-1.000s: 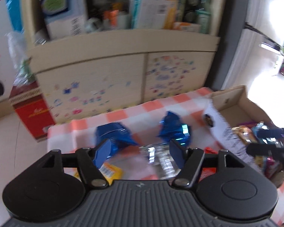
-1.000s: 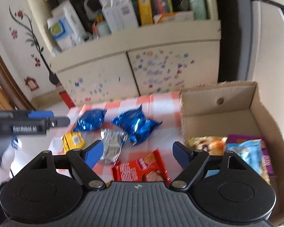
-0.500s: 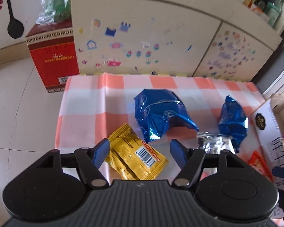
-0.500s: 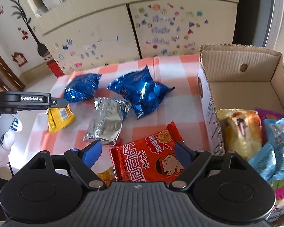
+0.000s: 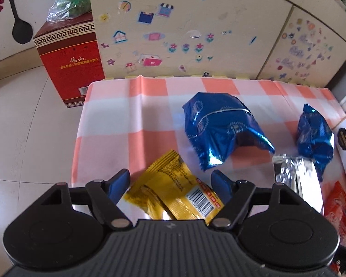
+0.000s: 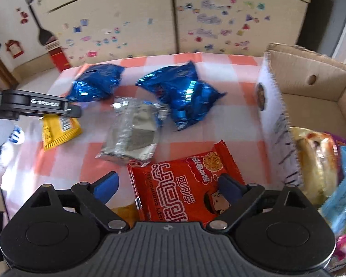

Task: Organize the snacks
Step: 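Grasp the red bag with the right gripper while the left gripper grasps the yellow bag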

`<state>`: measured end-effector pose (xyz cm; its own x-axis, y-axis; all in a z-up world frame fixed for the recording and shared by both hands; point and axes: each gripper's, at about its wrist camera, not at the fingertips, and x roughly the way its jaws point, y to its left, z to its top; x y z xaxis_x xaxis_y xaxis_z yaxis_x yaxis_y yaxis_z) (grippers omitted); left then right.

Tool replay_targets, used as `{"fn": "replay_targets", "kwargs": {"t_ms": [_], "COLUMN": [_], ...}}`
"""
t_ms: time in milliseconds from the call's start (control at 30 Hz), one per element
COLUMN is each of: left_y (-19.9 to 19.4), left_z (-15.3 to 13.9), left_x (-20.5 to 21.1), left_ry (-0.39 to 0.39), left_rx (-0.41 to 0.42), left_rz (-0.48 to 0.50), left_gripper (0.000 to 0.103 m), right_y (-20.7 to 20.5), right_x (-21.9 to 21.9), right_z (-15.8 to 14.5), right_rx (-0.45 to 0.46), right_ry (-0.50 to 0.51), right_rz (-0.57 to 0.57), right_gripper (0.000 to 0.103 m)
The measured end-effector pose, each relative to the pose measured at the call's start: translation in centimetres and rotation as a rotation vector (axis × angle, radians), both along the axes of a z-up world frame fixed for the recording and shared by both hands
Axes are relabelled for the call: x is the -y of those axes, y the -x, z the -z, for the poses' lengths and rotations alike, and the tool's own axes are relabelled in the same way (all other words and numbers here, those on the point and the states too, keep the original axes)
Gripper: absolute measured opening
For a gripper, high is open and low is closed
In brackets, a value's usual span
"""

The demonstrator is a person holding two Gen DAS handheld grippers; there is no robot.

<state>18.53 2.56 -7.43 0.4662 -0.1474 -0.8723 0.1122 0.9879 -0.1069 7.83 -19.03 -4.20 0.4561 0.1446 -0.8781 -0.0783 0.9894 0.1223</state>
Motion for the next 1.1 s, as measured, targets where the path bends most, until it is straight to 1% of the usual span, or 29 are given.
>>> {"fn": "replay_targets", "kwargs": {"t_ms": [67,167,233,333,433,600,733,800,900,967,1000,1033,1067,1100], "left_y": [0.3,0.7,0.8,1.0,1.3,1.9,2.4,2.7,3.0,3.1,3.2,3.3,3.4,3.5], "left_z": [0.0,-0.2,-0.3,-0.3,-0.4,-0.8,-0.8,-0.6,-0.4,-0.4,-0.5,-0.5,-0.6,-0.7], "left_x": [-0.6,-1.4,-1.6,-1.3,-0.7,0.6,0.9,1.2,2.0,2.0,1.9,1.8,1.7,1.6], "left_ry": [-0.005,0.018,0.023,0.014,0.013,0.003,0.002,-0.021,-0.075,-0.073,-0.070,-0.069,-0.068,-0.067], "left_rx": [-0.011,-0.015,-0.022,-0.031,-0.032,-0.035,-0.039,-0.035,-0.022,-0.017,-0.015,-0.010,-0.004,0.003], "left_rz": [0.014,0.018,0.032,0.055,0.082,0.152,0.159,0.179,0.222,0.217,0.214,0.210,0.204,0.199], "left_gripper": [0.077,0.077,0.077,0.077,0.077,0.078,0.084,0.087,0.089,0.089,0.087,0.085,0.083,0.078], "right_y": [0.1,0.4,0.6,0.8,0.6,0.8,0.5,0.6,0.7,0.7,0.7,0.7,0.8,0.8], "right_x": [-0.4,-0.5,-0.3,0.2,1.1,1.0,0.6,0.0,-0.9,-1.2,-1.3,-1.4,-1.5,-1.5], "right_z": [-0.1,-0.4,-0.8,-1.2,-0.9,0.0,1.4,1.9,2.2,2.1,2.0,1.9,1.8,1.7], "right_rx": [-0.023,-0.048,-0.043,-0.027,-0.044,-0.059,-0.109,-0.112,-0.081,-0.062,-0.051,-0.040,-0.036,-0.034], "right_ry": [-0.052,-0.132,-0.153,-0.121,-0.113,-0.042,-0.058,-0.032,0.008,0.009,0.012,0.011,0.002,-0.008], "right_rz": [-0.028,-0.063,-0.083,-0.061,-0.021,-0.041,-0.032,-0.047,-0.075,-0.074,-0.079,-0.092,-0.103,-0.110], "right_gripper": [0.097,0.096,0.096,0.096,0.096,0.098,0.099,0.101,0.102,0.099,0.094,0.087,0.083,0.081]}}
